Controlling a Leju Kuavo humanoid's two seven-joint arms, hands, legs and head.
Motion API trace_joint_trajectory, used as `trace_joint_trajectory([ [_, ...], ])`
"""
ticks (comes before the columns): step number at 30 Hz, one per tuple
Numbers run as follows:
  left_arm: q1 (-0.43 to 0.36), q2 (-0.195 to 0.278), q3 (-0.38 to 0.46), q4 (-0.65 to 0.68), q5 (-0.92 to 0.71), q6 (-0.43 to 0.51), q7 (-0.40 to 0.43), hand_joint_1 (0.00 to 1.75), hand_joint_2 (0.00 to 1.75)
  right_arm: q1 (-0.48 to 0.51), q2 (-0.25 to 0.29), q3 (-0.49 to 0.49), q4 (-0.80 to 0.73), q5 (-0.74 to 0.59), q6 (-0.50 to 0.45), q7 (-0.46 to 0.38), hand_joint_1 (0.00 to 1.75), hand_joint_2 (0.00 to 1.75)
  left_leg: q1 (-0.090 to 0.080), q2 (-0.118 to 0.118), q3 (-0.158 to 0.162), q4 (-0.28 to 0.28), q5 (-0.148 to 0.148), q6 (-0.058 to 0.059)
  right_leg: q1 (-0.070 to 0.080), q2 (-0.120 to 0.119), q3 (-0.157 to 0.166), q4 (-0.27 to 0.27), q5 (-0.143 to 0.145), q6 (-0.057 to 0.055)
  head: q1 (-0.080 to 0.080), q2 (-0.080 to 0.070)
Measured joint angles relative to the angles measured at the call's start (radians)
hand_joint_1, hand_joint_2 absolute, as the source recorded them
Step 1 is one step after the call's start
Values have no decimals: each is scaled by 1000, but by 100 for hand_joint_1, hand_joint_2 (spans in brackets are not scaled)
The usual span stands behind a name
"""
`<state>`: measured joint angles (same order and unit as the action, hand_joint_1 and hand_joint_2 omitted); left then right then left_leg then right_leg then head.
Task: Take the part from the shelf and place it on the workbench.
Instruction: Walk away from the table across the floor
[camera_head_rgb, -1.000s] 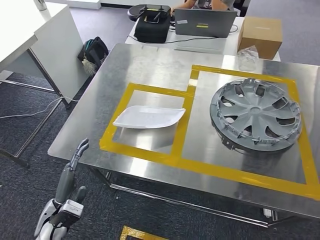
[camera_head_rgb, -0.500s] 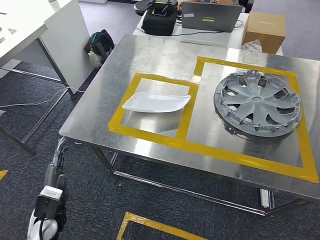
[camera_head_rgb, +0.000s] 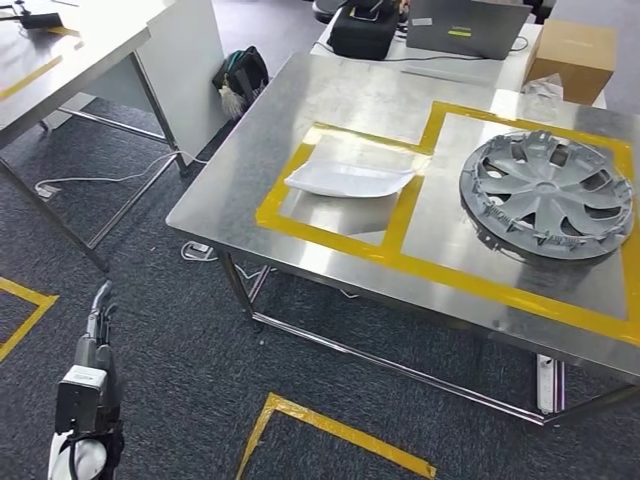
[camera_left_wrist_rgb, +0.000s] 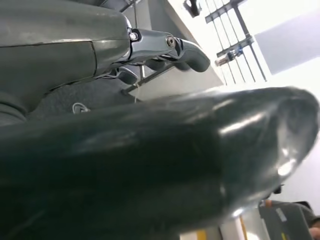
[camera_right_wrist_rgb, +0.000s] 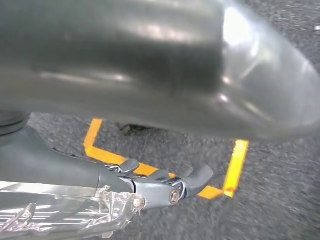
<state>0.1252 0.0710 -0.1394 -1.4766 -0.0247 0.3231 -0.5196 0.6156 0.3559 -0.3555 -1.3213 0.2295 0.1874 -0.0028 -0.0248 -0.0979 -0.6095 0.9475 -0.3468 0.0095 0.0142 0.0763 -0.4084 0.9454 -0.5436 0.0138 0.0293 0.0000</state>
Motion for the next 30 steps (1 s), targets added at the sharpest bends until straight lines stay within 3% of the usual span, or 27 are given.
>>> trace_joint_trajectory([
  [2, 4, -1, 4, 2, 0, 0, 0, 0, 0, -1, 0, 2, -1, 0, 0, 0, 0, 0, 2, -2, -13, 7, -1, -11, -1, -27, -17, 1, 13, -12, 0, 0],
  [3, 6, -1, 5, 4, 0, 0, 0, 0, 0, -1, 0, 3, -2, 0, 0, 0, 0, 0, 3, 14, -23, 26, -28, -18, -2, -42, -27, 1, 22, -20, -3, 0],
  [5, 7, -3, 7, 5, 0, 0, 0, 0, 0, 1, 0, 3, -4, 0, 0, 0, 0, 0, 9, 62, -51, 122, -132, -33, -4, -70, -50, 0, 44, -28, -9, 0],
  [6, 7, -4, 8, 6, 0, 0, 0, 0, 0, 2, 0, 3, -4, 0, 0, 0, 0, 0, 15, 75, -67, 192, -182, -42, -4, -85, -64, 1, 54, -28, -11, 0],
  [7, 7, -5, 9, 9, 2, 2, 1, 0, 0, 3, 0, 3, -4, -1, -2, 1, 0, 0, 23, 82, -78, 258, -212, -49, -4, -100, -77, 3, 65, -27, -11, 0],
  [8, 7, -6, 14, 14, 8, 3, 4, 0, 0, 3, 0, 3, -4, -2, -4, 1, 0, 0, 30, 84, -80, 304, -214, -56, -4, -116, -92, 5, 76, -25, -11, 0],
  [9, 8, -8, 22, 22, 17, 3, 8, 0, 0, 3, 0, 4, -4, -4, -7, 2, 0, 0, 38, 87, -67, 320, -193, -63, -5, -130, -107, 10, 87, -22, -12, 0],
  [10, 9, -9, 34, 32, 28, 2, 12, 0, 0, 3, 0, 4, -4, -6, -10, 3, 0, 0, 45, 92, -37, 298, -161, -69, -5, -143, -123, 15, 96, -18, -12, 0],
  [12, 10, -13, 61, 50, 44, -3, 14, 0, 0, 5, 0, 6, -6, -10, -15, 4, 0, 0, 56, 129, 73, 165, -125, -81, -5, -164, -153, 31, 109, -6, -12, 0],
  [14, 8, -17, 77, 61, 49, -8, 11, 0, 0, 8, 0, 7, -9, -12, -16, 5, 0, 0, 51, 160, 160, 31, -144, -74, -6, -185, -173, 47, 121, 8, -12, 0],
  [15, 8, -18, 84, 67, 51, -9, 11, 0, 0, 9, 0, 8, -10, -12, -16, 5, 0, 0, 45, 159, 173, -1, -154, -64, -9, -196, -180, 52, 128, 15, -11, 0],
  [16, 10, -19, 92, 73, 51, -7, 15, 0, 0, 9, 0, 10, -11, -13, -17, 5, 0, 0, 38, 151, 167, -11, -156, -51, -15, -205, -185, 54, 135, 23, -10, 0],
  [17, 13, -21, 101, 80, 51, -5, 22, 0, 0, 9, 0, 11, -12, -13, -18, 6, 0, 0, 35, 142, 156, -12, -149, -40, -21, -197, -189, 57, 134, 31, -10, 0],
  [18, 15, -22, 112, 91, 52, -3, 33, 0, 0, 9, 0, 13, -12, -15, -20, 6, 0, 0, 32, 134, 146, -12, -140, -28, -25, -175, -196, 69, 115, 37, -8, 0],
  [20, 12, -27, 142, 126, 63, -8, 55, 0, 0, 14, 0, 18, -12, -19, -24, 8, 0, 0, 29, 118, 122, -12, -118, -10, -25, -112, -219, 146, 28, 40, -7, 0],
  [22, 8, -35, 188, 184, 78, -21, 67, 0, 0, 19, 0, 22, -13, -25, -32, 11, 0, 0, 22, 96, 93, -12, -92, 0, -17, -82, -247, 277, -64, 31, -4, 0],
  [23, 9, -40, 215, 218, 81, -26, 68, 0, 0, 21, 0, 24, -14, -29, -37, 14, 0, 0, 18, 86, 76, -11, -79, 2, -13, -78, -252, 327, -79, 25, -4, 0],
  [24, 9, -46, 243, 254, 81, -31, 67, 0, 0, 23, 0, 26, -16, -34, -42, 17, 0, 0, 14, 74, 59, -11, -64, 3, -9, -76, -244, 351, -73, 17, -4, 0],
  [25, 8, -51, 270, 288, 76, -33, 65, 0, 0, 25, 0, 29, -19, -39, -47, 20, 0, 0, 11, 63, 41, -11, -50, 3, -4, -74, -219, 337, -45, 9, -4, 0],
  [27, 6, -62, 320, 354, 57, -37, 60, 0, 0, 31, 0, 35, -27, -48, -55, 25, 0, 0, 8, 39, 9, -9, -24, 1, 3, -47, -123, 219, 10, -7, -4, 0],
  [28, 5, -67, 342, 385, 44, -37, 57, 0, 0, 34, 0, 38, -31, -51, -57, 27, 0, 0, 5, 28, -4, -7, -13, -2, 4, -24, -63, 134, 12, -14, -5, 0],
  [30, -6, -73, 378, 457, -3, -57, 68, 0, 0, 38, 0, 46, -39, -61, -62, 29, 0, 0, 2, 5, -19, -3, 7, -7, 5, 2, 7, 20, -12, -17, -6, 0],
])
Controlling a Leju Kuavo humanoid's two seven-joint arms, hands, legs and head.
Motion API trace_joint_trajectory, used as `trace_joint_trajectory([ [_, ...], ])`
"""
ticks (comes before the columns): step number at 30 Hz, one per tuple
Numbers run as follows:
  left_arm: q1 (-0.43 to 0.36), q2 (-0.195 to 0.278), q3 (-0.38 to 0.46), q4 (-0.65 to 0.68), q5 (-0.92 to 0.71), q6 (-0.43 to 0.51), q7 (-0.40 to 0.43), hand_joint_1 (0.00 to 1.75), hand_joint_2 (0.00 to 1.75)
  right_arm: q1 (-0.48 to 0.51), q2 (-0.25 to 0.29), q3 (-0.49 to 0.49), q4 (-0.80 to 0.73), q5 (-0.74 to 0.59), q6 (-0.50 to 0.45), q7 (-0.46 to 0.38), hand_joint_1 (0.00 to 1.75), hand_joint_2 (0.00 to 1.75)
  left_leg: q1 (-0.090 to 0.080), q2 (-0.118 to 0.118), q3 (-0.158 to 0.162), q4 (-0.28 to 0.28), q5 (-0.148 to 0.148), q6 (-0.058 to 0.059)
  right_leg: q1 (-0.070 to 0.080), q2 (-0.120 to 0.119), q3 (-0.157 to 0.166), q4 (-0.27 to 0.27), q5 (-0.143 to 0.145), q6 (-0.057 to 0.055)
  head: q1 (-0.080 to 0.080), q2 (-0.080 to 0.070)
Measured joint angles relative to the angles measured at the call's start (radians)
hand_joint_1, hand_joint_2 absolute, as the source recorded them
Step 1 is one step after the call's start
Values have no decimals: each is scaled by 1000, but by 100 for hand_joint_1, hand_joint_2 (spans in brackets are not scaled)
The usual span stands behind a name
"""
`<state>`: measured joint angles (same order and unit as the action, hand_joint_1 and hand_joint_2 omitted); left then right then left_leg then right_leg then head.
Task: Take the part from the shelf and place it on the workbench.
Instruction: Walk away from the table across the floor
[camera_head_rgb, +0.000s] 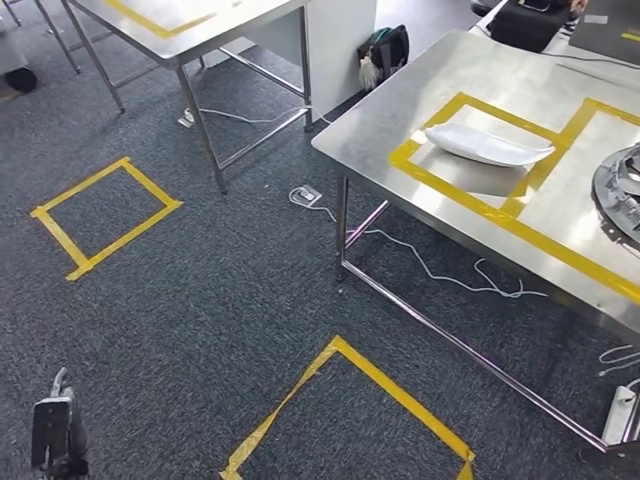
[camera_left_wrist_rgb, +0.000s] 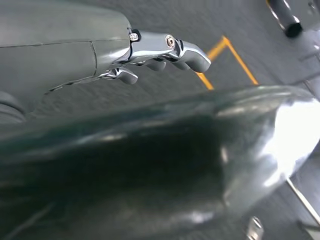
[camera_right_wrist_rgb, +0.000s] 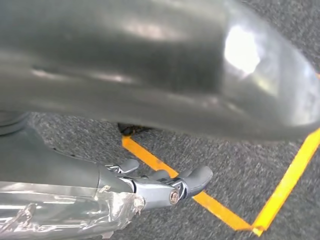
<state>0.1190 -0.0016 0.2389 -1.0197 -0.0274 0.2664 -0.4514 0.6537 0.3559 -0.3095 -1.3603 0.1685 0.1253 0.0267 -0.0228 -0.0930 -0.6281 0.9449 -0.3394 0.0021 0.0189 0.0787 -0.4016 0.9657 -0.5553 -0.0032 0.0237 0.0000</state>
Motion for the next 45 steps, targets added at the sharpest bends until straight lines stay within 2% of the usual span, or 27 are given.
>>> trace_joint_trajectory([
  [2, -16, 0, 11, 131, -96, -71, 34, 0, 0, 5, 0, 6, -7, -16, -3, 0, 0, 0, -2, -23, -6, -1, 18, -7, -3, -20, 5, -23, -5, -1, 2, 0],
  [3, -19, -1, 6, 217, -150, -109, 40, 0, 0, 6, 0, 7, -10, -23, -1, 0, 0, 0, -3, -20, -9, 3, 13, -11, -6, -33, 3, -23, 1, -5, 3, 0],
  [5, -16, -6, -11, 381, -215, -148, 8, 0, 0, 9, 0, 6, -16, -32, 7, -1, 0, 0, -1, 19, -29, 59, -50, -22, -12, -55, -7, -25, 16, -15, -9, 0],
  [7, -24, -20, -21, 504, -223, -162, -25, 0, 0, 14, 0, 4, -18, -32, 15, -1, 0, 0, 9, 62, -73, 191, -148, -37, -10, -82, -20, -24, 28, -17, -23, 0],
  [9, -43, -27, -25, 595, -212, -182, -35, 0, 0, 16, 0, 2, -18, -32, 21, -1, 0, 0, 22, 78, -94, 293, -185, -48, -9, -117, -34, -22, 35, -11, -25, 0],
  [10, -50, -26, -25, 628, -207, -189, -35, 0, 0, 16, 0, 1, -18, -31, 22, -1, 0, 0, 28, 82, -79, 293, -175, -53, -10, -133, -39, -21, 37, -8, -25, 0],
  [11, -53, -24, -25, 654, -205, -193, -34, 0, 0, 15, 0, 1, -18, -29, 24, -1, 0, 0, 33, 90, -42, 253, -155, -57, -11, -147, -42, -19, 38, -5, -25, 0],
  [13, -60, -22, -25, 694, -205, -195, -33, 0, 0, 16, 0, 0, -19, -26, 26, -1, 0, 0, 39, 133, 61, 113, -119, -64, -11, -172, -44, -13, 36, 6, -26, 0],
  [15, -71, -23, -25, 723, -205, -196, -32, 0, 0, 15, 0, 0, -21, -25, 26, -1, 0, 0, 37, 162, 118, 27, -109, -53, -9, -194, -45, -3, 31, 20, -25, 0],
  [17, -77, -21, -26, 748, -206, -195, -32, 0, 0, 12, 0, 0, -23, -24, 27, -1, 0, 0, 32, 147, 114, 20, -112, -31, -11, -210, -41, 1, 29, 34, -22, 0],
  [18, -77, -20, -26, 759, -206, -194, -32, 0, 0, 11, 0, 0, -24, -24, 27, -1, 0, 0, 31, 139, 112, 19, -112, -22, -14, -200, -42, 7, 23, 41, -20, 0],
  [20, -80, -17, -27, 773, -210, -187, -32, 0, 0, 10, 0, 1, -26, -23, 28, -2, 0, 0, 31, 121, 105, 16, -105, -5, -19, -146, -67, 66, -16, 51, -16, 0],
  [22, -87, -15, -29, 781, -216, -180, -32, 0, 0, 13, 0, 2, -26, -23, 29, -2, 0, 0, 28, 98, 95, 16, -98, 7, -20, -93, -134, 203, -83, 53, -12, 0],
  [24, -91, -14, -30, 789, -221, -175, -32, 0, 0, 14, 0, 1, -26, -22, 29, -2, 0, 0, 23, 71, 86, 17, -92, 12, -19, -81, -194, 312, -111, 49, -11, 0],
  [25, -91, -14, -31, 793, -224, -173, -32, 0, 0, 13, 0, 1, -26, -22, 30, -2, 0, 0, 21, 57, 84, 17, -90, 12, -19, -79, -199, 313, -96, 46, -11, 0],
  [26, -91, -14, -31, 796, -226, -171, -32, 0, 0, 13, 0, 1, -26, -22, 30, -2, 0, 0, 19, 43, 84, 18, -87, 11, -18, -73, -183, 272, -62, 42, -11, 0],
  [28, -91, -14, -32, 801, -229, -169, -32, 0, 0, 13, 0, 0, -26, -21, 32, -2, 0, 0, 17, 16, 82, 20, -83, 7, -19, -34, -121, 130, 12, 34, -11, 0],
  [29, -93, -14, -33, 802, -231, -168, -32, 0, 0, 12, 0, 0, -26, -21, 33, -2, 0, 0, 17, 5, 78, 23, -80, 3, -21, -13, -97, 72, 32, 31, -11, 0],
  [31, -95, -13, -34, 804, -233, -167, -32, 0, 0, 12, 0, 0, -26, -21, 34, -2, 0, 0, 17, -18, 68, 25, -74, -8, -20, 5, -82, 27, 38, 26, -12, 0],
  [33, -93, -11, -35, 808, -235, -167, -31, 0, 0, 12, 0, -1, -26, -20, 34, -2, 0, 0, 21, -35, 59, 25, -68, -19, -20, -18, -85, 22, 45, 16, -12, 0],
  [35, -91, -10, -38, 813, -236, -165, -30, 0, 0, 13, 0, -2, -27, -19, 35, -3, 0, 0, 21, -2, 37, 66, -100, -29, -23, -45, -87, 15, 55, 6, -17, 0],
  [37, -93, -12, -39, 815, -236, -161, -29, 0, 0, 16, 0, -4, -27, -18, 35, -2, 0, 0, 22, 55, -15, 188, -178, -38, -23, -75, -91, 13, 59, 2, -23, 0],
  [39, -96, -12, -40, 815, -236, -155, -28, 0, 0, 18, 0, -5, -28, -18, 34, -1, 0, 0, 26, 77, -59, 302, -230, -46, -22, -108, -95, 13, 59, 2, -25, 0],
  [40, -96, -12, -40, 815, -236, -153, -28, 0, 0, 18, 0, -6, -28, -18, 34, -1, 0, 0, 29, 80, -58, 314, -228, -50, -23, -123, -95, 13, 59, 2, -25, 0],
  [42, -94, -12, -41, 815, -237, -151, -26, 0, 0, 18, 0, -6, -28, -18, 34, 0, 0, 0, 34, 97, 3, 221, -175, -54, -24, -149, -92, 14, 57, 7, -25, 0],
  [43, -94, -12, -41, 815, -237, -151, -26, 0, 0, 18, 0, -6, -29, -17, 34, 1, 0, 0, 35, 122, 47, 148, -145, -57, -23, -161, -89, 15, 54, 12, -25, 0],
  [45, -98, -13, -43, 815, -238, -151, -24, 0, 0, 19, 0, -6, -31, -15, 35, 3, 0, 0, 33, 159, 102, 47, -116, -48, -18, -180, -85, 21, 46, 24, -25, 0],
])
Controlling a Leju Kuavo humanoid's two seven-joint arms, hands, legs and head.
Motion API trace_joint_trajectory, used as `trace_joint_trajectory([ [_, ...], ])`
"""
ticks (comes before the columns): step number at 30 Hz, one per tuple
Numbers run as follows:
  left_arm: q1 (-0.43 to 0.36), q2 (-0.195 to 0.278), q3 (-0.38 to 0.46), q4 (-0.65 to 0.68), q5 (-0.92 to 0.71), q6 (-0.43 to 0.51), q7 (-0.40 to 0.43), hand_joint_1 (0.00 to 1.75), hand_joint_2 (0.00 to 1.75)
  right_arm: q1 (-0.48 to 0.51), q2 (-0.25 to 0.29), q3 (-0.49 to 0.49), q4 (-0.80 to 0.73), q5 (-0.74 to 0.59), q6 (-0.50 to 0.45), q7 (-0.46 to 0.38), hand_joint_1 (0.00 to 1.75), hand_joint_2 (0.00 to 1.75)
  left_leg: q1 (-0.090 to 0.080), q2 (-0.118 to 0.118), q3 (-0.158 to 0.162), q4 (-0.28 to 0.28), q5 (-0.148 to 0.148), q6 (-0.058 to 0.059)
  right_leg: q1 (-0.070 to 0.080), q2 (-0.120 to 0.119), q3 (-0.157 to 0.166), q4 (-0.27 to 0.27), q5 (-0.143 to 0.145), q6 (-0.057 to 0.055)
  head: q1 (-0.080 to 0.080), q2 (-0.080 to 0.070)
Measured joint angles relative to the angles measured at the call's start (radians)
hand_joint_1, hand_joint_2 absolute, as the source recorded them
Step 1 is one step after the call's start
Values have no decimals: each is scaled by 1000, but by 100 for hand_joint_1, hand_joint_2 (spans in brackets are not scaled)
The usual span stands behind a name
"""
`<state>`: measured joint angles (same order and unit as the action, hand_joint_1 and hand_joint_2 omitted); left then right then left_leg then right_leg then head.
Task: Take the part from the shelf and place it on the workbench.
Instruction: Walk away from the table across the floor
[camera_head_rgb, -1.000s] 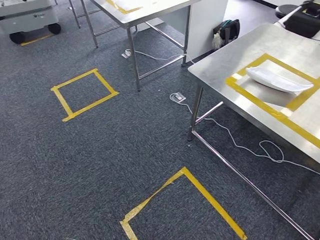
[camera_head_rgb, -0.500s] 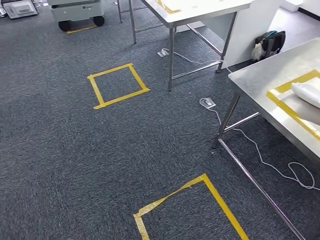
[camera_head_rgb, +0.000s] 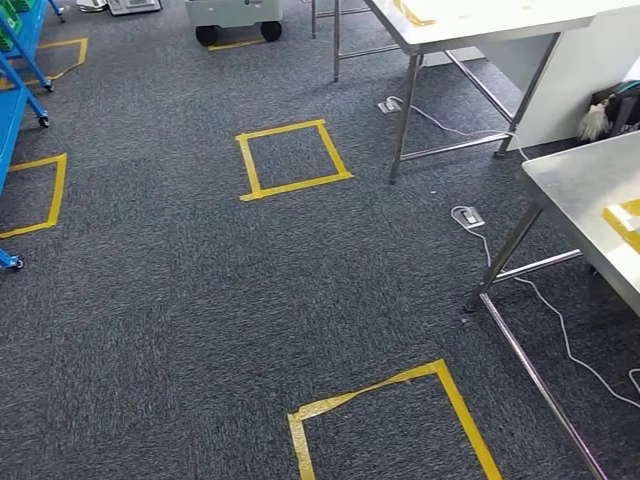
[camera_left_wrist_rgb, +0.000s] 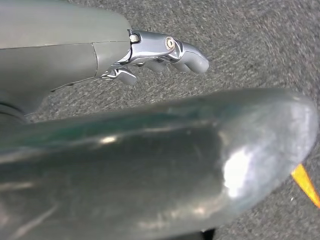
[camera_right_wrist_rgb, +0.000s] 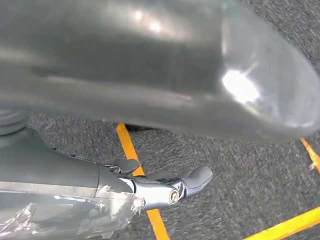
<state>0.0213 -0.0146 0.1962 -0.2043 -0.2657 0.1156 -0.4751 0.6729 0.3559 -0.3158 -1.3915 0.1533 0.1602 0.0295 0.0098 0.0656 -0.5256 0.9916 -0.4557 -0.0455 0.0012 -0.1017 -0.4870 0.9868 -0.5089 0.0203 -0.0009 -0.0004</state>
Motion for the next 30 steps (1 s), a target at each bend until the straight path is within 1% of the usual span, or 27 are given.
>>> trace_joint_trajectory([
  [1, -1, 0, -1, 0, 0, 0, 1, 0, 0, 0, 0, 0, -1, 1, 0, 1, 0, 0, -3, 5, 5, -16, 0, 8, 3, -9, 1, 2, -3, 5, 1, 0],
  [2, -1, 0, -2, 1, 0, 0, 3, 0, 0, -1, 0, 0, -2, 1, 1, 1, 0, 0, -5, -5, 2, -17, -2, 19, 3, -18, 6, 3, -5, 9, 3, 0],
  [3, 1, 0, -2, 2, 0, 0, 4, 0, 0, -2, 0, 0, -4, 1, 1, 2, 0, 0, -6, -15, 1, -17, -1, 27, 0, -18, 9, 3, -8, 15, 5, 0],
  [4, 3, 0, -3, 3, 0, 0, 6, 0, 0, -3, 0, 1, -5, 2, 1, 2, 0, 0, -6, -24, -1, -18, 0, 34, -3, -1, 7, 12, -17, 21, 6, 0],
  [5, 3, 1, -3, 4, 0, 0, 7, 0, 0, -4, 0, 1, -6, 2, 2, 2, 0, 0, -5, -33, -1, -19, 2, 42, -6, 24, -2, 39, -35, 26, 7, 0],
  [7, -1, 2, -3, 4, 0, 0, 8, 0, 0, -2, 0, 2, -8, 2, 2, 3, 0, 0, -5, -52, -5, -19, 5, 52, -7, 82, -60, 158, -96, 28, 9, 0],
  [8, -3, 3, -4, 4, 0, 0, 8, 0, 0, 0, 0, 2, -8, 2, 2, 3, 0, 0, -6, -64, -7, -19, 6, 55, -7, 94, -97, 232, -126, 27, 10, 0],
  [9, -5, 3, -4, 4, 0, 0, 8, 0, 0, 1, 0, 2, -8, 3, 2, 4, 0, 0, -7, -78, -8, -19, 7, 56, -7, 99, -128, 289, -142, 26, 10, 0],
  [10, -4, 3, -4, 4, 0, 0, 8, 0, 0, 1, 0, 2, -8, 3, 2, 4, 0, 0, -7, -91, -8, -19, 7, 57, -6, 100, -143, 311, -138, 23, 10, 0],
  [11, -4, 3, -4, 4, 0, 0, 8, 0, 0, 1, 0, 2, -8, 4, 2, 4, 0, 0, -8, -105, -7, -19, 7, 56, -7, 102, -139, 293, -114, 21, 10, 0],
  [12, -3, 3, -4, 5, 0, 0, 8, 0, 0, 1, 0, 2, -8, 5, 2, 4, 0, 0, -7, -120, -5, -19, 7, 55, -8, 109, -115, 235, -75, 19, 10, 0],
  [13, -3, 2, -4, 5, -1, 0, 8, 0, 0, 1, 0, 2, -8, 6, 3, 4, 0, 0, -6, -133, -4, -18, 8, 53, -10, 128, -83, 163, -38, 18, 10, 0],
  [14, -4, 2, -4, 5, -1, 0, 9, 0, 0, 1, 0, 2, -8, 7, 4, 4, 0, 0, -7, -147, -5, -15, 8, 49, -14, 150, -55, 96, -13, 19, 10, 0],
  [15, -5, 3, -4, 5, -1, 0, 9, 0, 0, 1, 0, 2, -8, 8, 5, 4, 0, 0, -7, -160, -9, -12, 9, 43, -16, 168, -36, 50, 1, 19, 9, 0],
  [16, -6, 3, -4, 5, -1, 0, 9, 0, 0, 1, 0, 3, -8, 8, 5, 4, 0, 0, -7, -170, -14, -11, 11, 37, -17, 178, -29, 31, 2, 18, 9, 0],
  [18, -3, 4, -4, 6, -1, 0, 9, 0, 0, 1, 0, 2, -9, 9, 6, 4, 0, 0, -4, -189, -24, -12, 17, 25, -15, 163, -27, 28, 3, 10, 8, 0],
  [19, 0, 4, -4, 7, -1, 0, 9, 0, 0, 0, 0, 1, -9, 9, 6, 4, 0, 0, -3, -181, -28, -7, 14, 20, -14, 152, -25, 27, 7, 3, 7, 0],
  [20, 1, 3, -4, 7, -2, 0, 9, 0, 0, 1, 0, 0, -10, 9, 6, 4, 0, 0, -3, -162, -39, 14, -1, 16, -14, 140, -24, 25, 10, -3, 5, 0],
  [21, 1, 2, -5, 8, -2, 0, 9, 0, 0, 2, 0, -1, -10, 9, 7, 3, 0, 0, -4, -135, -59, 55, -28, 13, -15, 126, -25, 23, 13, -8, 3, 0],
  [22, -1, 1, -5, 8, -2, 0, 9, 0, 0, 3, 0, -1, -11, 9, 7, 3, 0, 0, -5, -106, -89, 117, -63, 10, -13, 113, -27, 22, 14, -11, 0, 0],
  [23, -3, 0, -5, 8, -2, 0, 9, 0, 0, 4, 0, -1, -11, 9, 7, 3, 0, 0, -5, -89, -123, 189, -98, 7, -11, 98, -29, 22, 14, -13, -1, 0],
  [24, -5, 0, -5, 8, -2, 0, 9, 0, 0, 5, 0, -2, -11, 9, 8, 3, 0, 0, -5, -82, -152, 250, -121, 6, -9, 83, -32, 22, 13, -13, -1, 0],
  [25, -4, 0, -5, 8, -2, 0, 9, 0, 0, 5, 0, -3, -11, 9, 8, 3, 0, 0, -5, -79, -165, 283, -126, 5, -9, 69, -35, 22, 13, -14, -2, 0],
  [26, -2, 0, -5, 8, -2, 0, 9, 0, 0, 4, 0, -3, -11, 9, 8, 3, 0, 0, -4, -78, -161, 281, -114, 5, -8, 56, -37, 22, 12, -14, -1, 0],
  [27, -1, 1, -5, 8, -2, 0, 9, 0, 0, 4, 0, -4, -11, 9, 8, 3, 0, 0, -4, -72, -133, 233, -85, 6, -9, 44, -37, 22, 10, -13, -2, 0],
  [28, 0, 1, -5, 8, -2, 0, 9, 0, 0, 4, 0, -4, -11, 9, 8, 3, 0, 0, -4, -56, -91, 161, -52, 7, -9, 32, -35, 22, 8, -12, -2, 0],
  [30, -3, 1, -5, 8, -2, 0, 9, 0, 0, 4, 0, -4, -11, 9, 8, 3, 0, 0, -8, -9, -17, 28, -12, 12, -3, 13, -27, 24, 2, -4, -1, 0],
])
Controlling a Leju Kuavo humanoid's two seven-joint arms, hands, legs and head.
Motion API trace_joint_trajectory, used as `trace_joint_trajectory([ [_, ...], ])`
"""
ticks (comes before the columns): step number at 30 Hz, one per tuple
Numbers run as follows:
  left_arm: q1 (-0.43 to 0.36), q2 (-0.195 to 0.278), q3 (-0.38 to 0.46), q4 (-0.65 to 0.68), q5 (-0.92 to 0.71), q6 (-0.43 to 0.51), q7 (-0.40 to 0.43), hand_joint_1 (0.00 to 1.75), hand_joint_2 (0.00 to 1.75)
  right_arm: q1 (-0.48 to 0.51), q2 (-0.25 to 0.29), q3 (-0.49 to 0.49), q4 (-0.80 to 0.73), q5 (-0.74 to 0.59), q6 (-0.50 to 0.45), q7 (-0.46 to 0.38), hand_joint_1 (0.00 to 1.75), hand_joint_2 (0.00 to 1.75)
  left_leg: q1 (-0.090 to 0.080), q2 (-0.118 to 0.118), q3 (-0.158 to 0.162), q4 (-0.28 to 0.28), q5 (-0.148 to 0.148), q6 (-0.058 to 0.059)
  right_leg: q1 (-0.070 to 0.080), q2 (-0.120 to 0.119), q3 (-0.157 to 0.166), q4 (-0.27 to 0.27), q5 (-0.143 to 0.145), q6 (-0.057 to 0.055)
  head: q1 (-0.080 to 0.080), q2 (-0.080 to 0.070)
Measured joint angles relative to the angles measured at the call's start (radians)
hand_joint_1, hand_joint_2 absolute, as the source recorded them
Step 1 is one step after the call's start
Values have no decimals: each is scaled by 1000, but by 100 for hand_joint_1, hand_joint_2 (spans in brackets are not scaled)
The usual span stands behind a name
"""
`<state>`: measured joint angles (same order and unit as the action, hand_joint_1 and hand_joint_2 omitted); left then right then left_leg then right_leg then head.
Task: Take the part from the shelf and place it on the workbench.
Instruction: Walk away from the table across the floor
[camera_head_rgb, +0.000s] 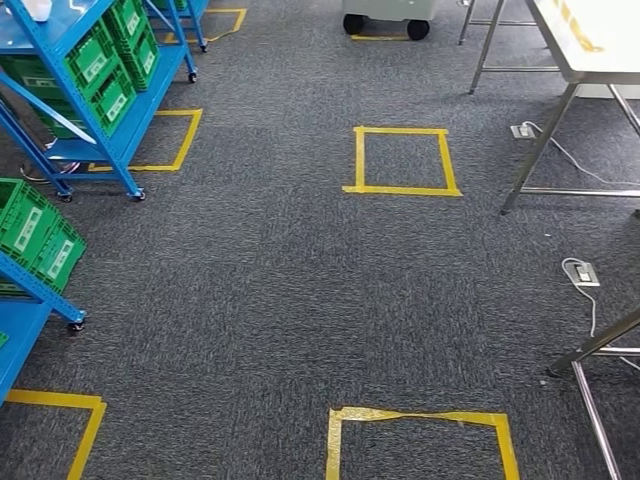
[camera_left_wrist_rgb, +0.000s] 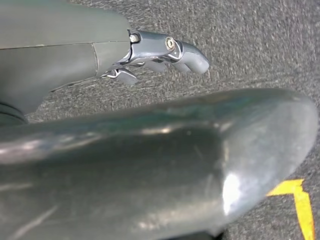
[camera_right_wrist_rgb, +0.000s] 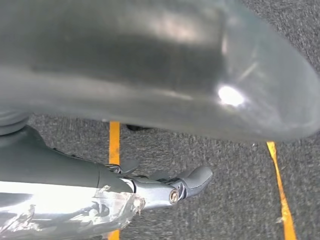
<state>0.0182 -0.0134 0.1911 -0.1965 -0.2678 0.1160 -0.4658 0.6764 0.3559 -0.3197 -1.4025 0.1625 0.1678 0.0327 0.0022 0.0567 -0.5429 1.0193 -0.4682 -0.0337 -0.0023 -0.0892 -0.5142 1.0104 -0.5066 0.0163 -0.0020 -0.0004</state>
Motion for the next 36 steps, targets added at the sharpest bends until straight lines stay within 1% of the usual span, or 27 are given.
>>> trace_joint_trajectory([
  [1, -2, 0, 0, 0, 0, 0, 0, 0, 0, 0, 0, 0, 0, 0, 0, 0, 0, 0, -2, 14, 16, -31, 4, 4, 3, -9, 4, -1, -2, 5, 2, 0],
  [2, -3, 0, 0, 0, 0, 0, 0, 0, 0, 0, 0, 0, 0, 0, 0, 0, 0, 0, -4, 15, 18, -40, 3, 9, 5, -17, 9, -2, -4, 10, 4, 0],
  [4, -1, 0, 0, 1, 0, 0, 0, 0, 0, -2, 0, 0, -1, 0, 0, 0, 0, 0, -3, -8, 16, -42, 7, 21, 2, -28, 17, -4, -7, 20, 7, 0],
  [6, 1, -1, 0, 1, 0, 0, 0, 0, 0, -3, 0, 0, -2, 0, 0, 0, 0, 0, 2, -28, 15, -44, 13, 34, -1, 13, 3, 40, -38, 31, 10, 0],
  [8, -2, 0, 0, 1, 0, 0, 0, 0, 0, -1, 0, 1, -3, 0, 0, 0, 0, 0, 4, -51, 12, -45, 16, 42, -2, 69, -56, 167, -102, 37, 14, 0],
  [9, -3, 0, 0, 1, 0, 0, 0, 0, 0, 0, 0, 1, -3, 0, 0, 0, 0, 0, 4, -64, 11, -45, 17, 44, -2, 81, -92, 237, -129, 37, 15, 0],
  [10, -3, 0, 0, 1, 0, -1, 0, 0, 0, 0, 0, 1, -3, 0, 0, 0, 0, 0, 3, -77, 10, -44, 17, 45, -2, 85, -119, 285, -140, 37, 16, 0],
  [11, -3, 0, 0, 1, 1, -2, 0, 0, 0, 1, 0, 1, -3, 0, 0, 0, 0, 0, 3, -90, 11, -44, 17, 45, -2, 87, -130, 296, -131, 36, 16, 0],
  [12, -1, 0, 0, 2, 1, -3, 0, 0, 0, 1, 0, 1, -3, 0, -1, 0, 0, 0, 3, -104, 13, -44, 17, 44, -3, 91, -120, 265, -101, 35, 16, 0],
  [13, -1, -1, 0, 2, 2, -4, 0, 0, 0, 1, 0, 1, -3, 0, -2, 0, 0, 0, 4, -119, 15, -44, 17, 43, -4, 100, -95, 203, -60, 33, 16, 0],
  [15, -1, -2, 0, 2, 4, -6, 0, 0, 0, 2, 0, 2, -3, -3, -8, -2, 0, 0, 4, -146, 14, -39, 15, 35, -11, 145, -37, 67, -2, 32, 16, 0],
  [17, -1, -2, 0, 2, 5, -6, -1, 0, 0, 2, 0, 3, -4, -11, -15, -11, 0, 0, 4, -169, 6, -36, 17, 22, -13, 171, -13, 13, 7, 26, 15, 0],
  [19, 7, -4, 5, -1, 26, -12, -23, 0, 0, 2, 0, 3, -11, -39, -35, -49, 0, 0, 8, -186, -2, -38, 23, 9, -11, 153, -11, 11, 9, 13, 15, 0],
  [20, 17, -9, 16, -11, 58, -21, -55, 0, 0, 3, 0, 2, -23, -72, -59, -89, 0, 0, 8, -176, -7, -35, 21, 4, -11, 143, -10, 10, 12, 6, 15, 0],
  [21, 29, -20, 35, -33, 99, -33, -96, 0, 0, 4, 0, 2, -44, -115, -87, -132, 0, 0, 7, -153, -17, -17, 8, 0, -13, 132, -10, 8, 15, 0, 11, 0],
  [23, 52, -53, 83, -115, 157, -50, -129, 0, 0, 10, 0, 0, -97, -182, -129, -182, 0, 0, 4, -94, -65, 81, -51, -6, -13, 106, -12, 6, 17, -7, 2, 0],
  [24, 61, -73, 104, -174, 160, -52, -103, 0, 0, 12, 0, -2, -121, -194, -133, -182, 0, 0, 5, -78, -101, 154, -86, -8, -12, 90, -13, 5, 17, -9, -2, 0],
  [25, 68, -90, 121, -232, 152, -51, -64, 0, 0, 13, -1, -4, -139, -194, -130, -178, 0, 0, 5, -72, -133, 219, -112, -9, -10, 73, -15, 5, 16, -9, -2, 0],
  [26, 73, -106, 134, -284, 140, -48, -31, 0, 0, 12, -1, -5, -152, -190, -123, -178, 0, 0, 6, -70, -152, 260, -121, -10, -9, 58, -18, 5, 16, -10, -2, 0],
  [27, 76, -118, 147, -325, 129, -46, -11, 0, 0, 9, -1, -6, -160, -183, -114, -183, 0, 0, 6, -68, -152, 265, -111, -10, -9, 44, -21, 5, 15, -10, -2, 0],
  [28, 77, -128, 158, -356, 118, -43, -6, 0, 0, 6, -1, -6, -166, -173, -104, -190, 0, 0, 6, -64, -130, 228, -85, -10, -9, 31, -22, 5, 14, -9, -2, 0],
  [29, 79, -135, 168, -382, 108, -41, -8, 0, 0, 4, -1, -6, -171, -161, -92, -195, 0, 0, 6, -52, -91, 163, -52, -8, -9, 20, -21, 5, 12, -7, -2, 0],
  [30, 80, -142, 177, -407, 98, -40, -11, 0, 0, 3, -1, -6, -175, -149, -80, -199, 0, 0, 5, -28, -47, 86, -24, -6, -7, 10, -17, 6, 10, -4, -3, 0],
  [32, 80, -153, 189, -445, 76, -39, -21, 0, 0, 2, -1, -9, -181, -133, -57, -202, 0, 0, 0, 5, 6, -13, 2, 4, -2, -8, -10, 7, 7, 6, -1, 0],
  [33, 81, -157, 193, -457, 64, -39, -27, 0, 0, 2, -1, -11, -182, -128, -46, -203, 0, 0, -2, 8, 11, -29, 3, 11, 0, -16, -5, 7, 7, 13, 0, 0],
  [35, 90, -162, 200, -477, 42, -36, -35, 0, 0, 0, -1, -14, -187, -119, -33, -204, 0, 0, -3, -14, 7, -34, 9, 27, -3, -27, 1, 3, 8, 26, 3, 0],
  [36, 96, -164, 203, -485, 35, -34, -37, 0, 0, 0, -1, -15, -190, -109, -33, -205, 0, 0, -2, -23, 7, -37, 12, 33, -5, -14, -2, 10, 0, 31, 4, 0],
])
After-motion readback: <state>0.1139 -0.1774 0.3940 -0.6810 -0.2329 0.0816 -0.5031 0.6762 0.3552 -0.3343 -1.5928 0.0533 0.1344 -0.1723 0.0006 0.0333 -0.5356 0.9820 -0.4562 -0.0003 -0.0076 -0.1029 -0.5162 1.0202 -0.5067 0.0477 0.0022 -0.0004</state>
